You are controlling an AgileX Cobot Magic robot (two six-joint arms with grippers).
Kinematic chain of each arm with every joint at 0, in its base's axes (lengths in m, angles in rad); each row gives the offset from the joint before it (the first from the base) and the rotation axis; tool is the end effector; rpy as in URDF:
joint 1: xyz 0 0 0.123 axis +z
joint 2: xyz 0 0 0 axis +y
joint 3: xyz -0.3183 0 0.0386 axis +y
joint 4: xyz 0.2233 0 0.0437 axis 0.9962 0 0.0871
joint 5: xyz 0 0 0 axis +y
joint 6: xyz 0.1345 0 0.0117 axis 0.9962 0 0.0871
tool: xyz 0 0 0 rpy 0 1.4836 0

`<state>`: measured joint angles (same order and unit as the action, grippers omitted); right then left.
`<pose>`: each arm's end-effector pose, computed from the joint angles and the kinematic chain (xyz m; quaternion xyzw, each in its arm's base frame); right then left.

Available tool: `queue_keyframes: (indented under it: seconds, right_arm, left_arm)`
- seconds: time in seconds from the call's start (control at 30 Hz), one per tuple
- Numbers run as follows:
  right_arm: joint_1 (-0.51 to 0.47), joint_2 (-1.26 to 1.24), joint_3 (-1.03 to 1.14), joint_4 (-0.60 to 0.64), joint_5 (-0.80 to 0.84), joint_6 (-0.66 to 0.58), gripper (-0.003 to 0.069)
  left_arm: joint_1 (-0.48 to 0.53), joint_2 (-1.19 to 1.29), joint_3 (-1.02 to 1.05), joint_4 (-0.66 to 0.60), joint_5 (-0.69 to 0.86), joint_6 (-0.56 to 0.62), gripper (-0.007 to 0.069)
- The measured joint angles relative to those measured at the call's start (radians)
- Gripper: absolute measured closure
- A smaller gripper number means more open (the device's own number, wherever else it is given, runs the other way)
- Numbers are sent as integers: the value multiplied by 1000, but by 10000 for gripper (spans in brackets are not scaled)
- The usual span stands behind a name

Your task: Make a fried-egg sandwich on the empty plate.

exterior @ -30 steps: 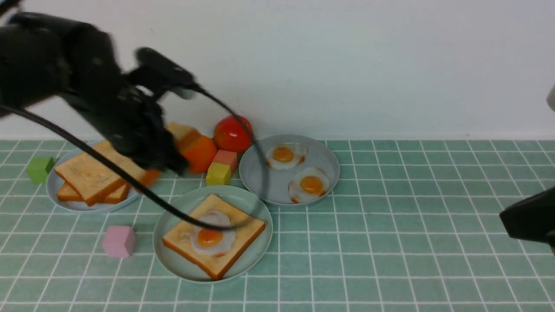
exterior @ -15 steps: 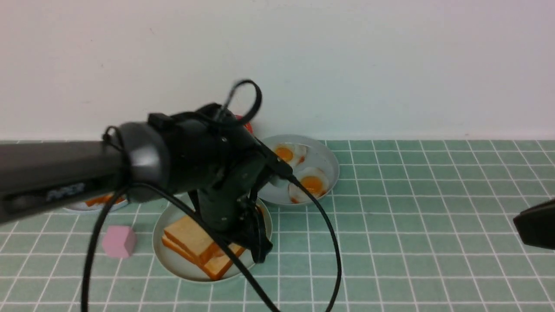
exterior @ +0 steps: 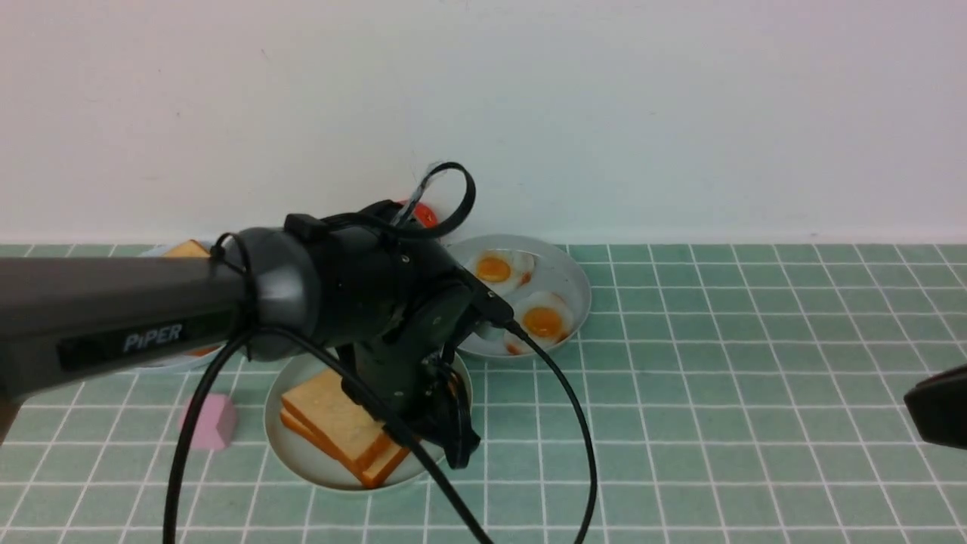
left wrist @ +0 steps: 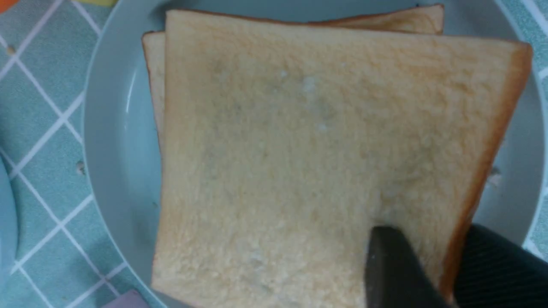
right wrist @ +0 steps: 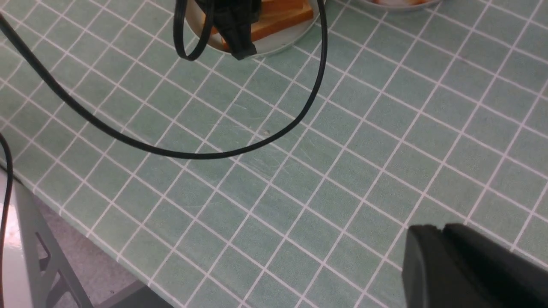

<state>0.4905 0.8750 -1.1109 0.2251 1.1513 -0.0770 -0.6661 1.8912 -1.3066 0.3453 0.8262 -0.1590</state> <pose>0.0953 0.0821 0.3902 -0.2540 0.8904 0.1838 0.3298 0.3219 -0.2102 0.2004 0.3420 0.9213 0.0793 0.1673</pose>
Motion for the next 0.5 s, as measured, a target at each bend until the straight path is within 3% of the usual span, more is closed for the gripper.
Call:
queue_keyframes:
  seconds: [0.1, 0.23, 0.3, 0.43, 0.5]
  right_arm:
    - [0, 0, 0, 3, 8, 0, 595]
    - [0, 0, 0, 3, 30, 0, 593]
    - [0, 0, 0, 3, 45, 0, 592]
    - [0, -20, 1, -8, 85, 0, 590]
    - [0, -62, 2, -26, 101, 12, 591]
  left_arm:
    - [0, -3, -29, -23, 14, -21, 205]
    - [0, -47, -61, -54, 26, -66, 135]
    - [0, -99, -64, -69, 29, -80, 172]
    - [0, -288, -19, -90, 11, -97, 387]
    - [0, -472, 71, -119, -61, -100, 552]
